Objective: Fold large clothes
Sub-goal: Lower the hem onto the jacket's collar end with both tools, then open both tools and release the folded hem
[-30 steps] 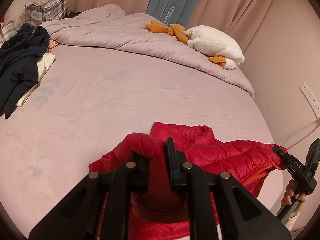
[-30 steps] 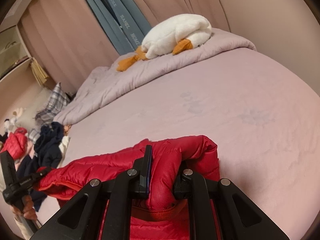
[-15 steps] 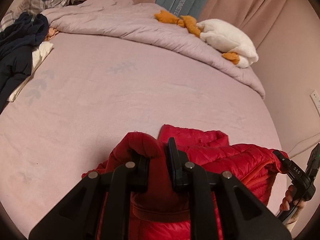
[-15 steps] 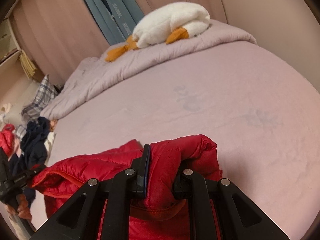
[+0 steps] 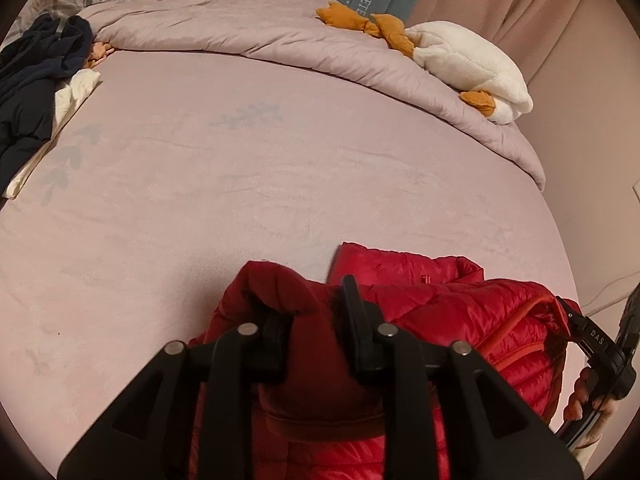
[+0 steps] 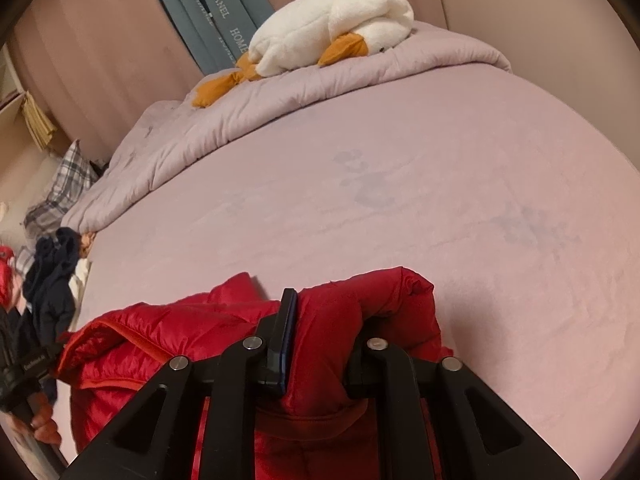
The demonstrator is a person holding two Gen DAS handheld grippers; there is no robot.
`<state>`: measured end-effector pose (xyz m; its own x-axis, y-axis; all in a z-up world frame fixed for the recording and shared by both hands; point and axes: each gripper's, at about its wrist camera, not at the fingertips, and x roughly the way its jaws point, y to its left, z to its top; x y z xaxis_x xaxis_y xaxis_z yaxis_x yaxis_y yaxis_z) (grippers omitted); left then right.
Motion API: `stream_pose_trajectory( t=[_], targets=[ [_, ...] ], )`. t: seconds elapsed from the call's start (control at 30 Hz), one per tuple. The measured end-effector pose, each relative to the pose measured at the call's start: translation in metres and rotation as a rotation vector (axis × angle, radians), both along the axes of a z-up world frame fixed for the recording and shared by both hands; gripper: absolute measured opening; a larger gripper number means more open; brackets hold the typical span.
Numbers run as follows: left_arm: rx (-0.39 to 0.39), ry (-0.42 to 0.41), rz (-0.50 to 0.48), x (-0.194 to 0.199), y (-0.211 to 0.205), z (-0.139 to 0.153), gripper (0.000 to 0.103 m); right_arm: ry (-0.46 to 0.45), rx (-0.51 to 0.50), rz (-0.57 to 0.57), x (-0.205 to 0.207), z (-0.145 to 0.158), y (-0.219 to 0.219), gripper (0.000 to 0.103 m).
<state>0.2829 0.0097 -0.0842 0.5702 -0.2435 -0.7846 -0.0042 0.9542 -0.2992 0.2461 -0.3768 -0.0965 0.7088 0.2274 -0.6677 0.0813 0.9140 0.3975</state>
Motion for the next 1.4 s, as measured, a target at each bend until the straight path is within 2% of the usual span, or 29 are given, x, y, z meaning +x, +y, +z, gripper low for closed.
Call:
stream_pose_trajectory(
  t=[0.07,0.17,0.23,0.33,0.5,0.63,0.7,0.73,0.8,0.9,1.1,1.27,1.4],
  targets=[
    [0.008,-0.007,-0.012,-0.002,-0.001,0.003,0.032,0.003,0.011,0.001,0.0,0.001,-0.002,0.02],
    [0.001,-0.044,-0.035,-0.007,-0.002,0.012,0.041,-0.012,0.038,0.002,-0.004,0.008,-0.007,0.029],
    [-0.045,-0.073,-0.061,-0.012,-0.001,0.02,0.064,-0.041,0.053,0.0,-0.007,0.016,-0.011,0.042],
    [-0.079,-0.103,-0.067,-0.017,0.0,0.028,0.066,-0.079,0.039,-0.014,-0.012,0.025,-0.012,0.053],
    [-0.102,-0.078,-0.076,-0.02,0.006,0.033,0.068,-0.13,0.01,-0.041,-0.018,0.04,-0.02,0.059],
    [-0.145,-0.093,-0.079,-0.026,0.013,0.042,0.078,-0.15,-0.03,-0.064,-0.022,0.046,-0.025,0.06],
    [-0.138,-0.114,-0.055,-0.029,0.018,0.046,0.082,-0.145,-0.022,-0.069,-0.023,0.046,-0.027,0.06],
    [-0.128,-0.124,-0.043,-0.031,0.02,0.047,0.087,-0.136,-0.021,-0.067,-0.023,0.044,-0.028,0.06],
    [-0.072,-0.178,0.0,-0.036,0.024,0.053,0.091,-0.124,-0.029,-0.061,-0.023,0.042,-0.027,0.06],
    [-0.05,-0.186,-0.004,-0.035,0.03,0.051,0.091,-0.098,-0.055,-0.047,-0.02,0.037,-0.024,0.06],
    [-0.074,-0.103,0.024,-0.023,0.045,0.027,0.089,-0.022,-0.078,0.004,-0.006,0.02,-0.02,0.06],
    [-0.063,-0.019,-0.002,-0.016,0.043,-0.001,0.089,0.063,-0.067,0.036,0.007,-0.004,-0.019,0.06],
    [-0.07,0.052,-0.009,-0.008,0.043,-0.023,0.079,0.108,-0.025,0.058,0.013,-0.02,-0.022,0.06]
  ],
)
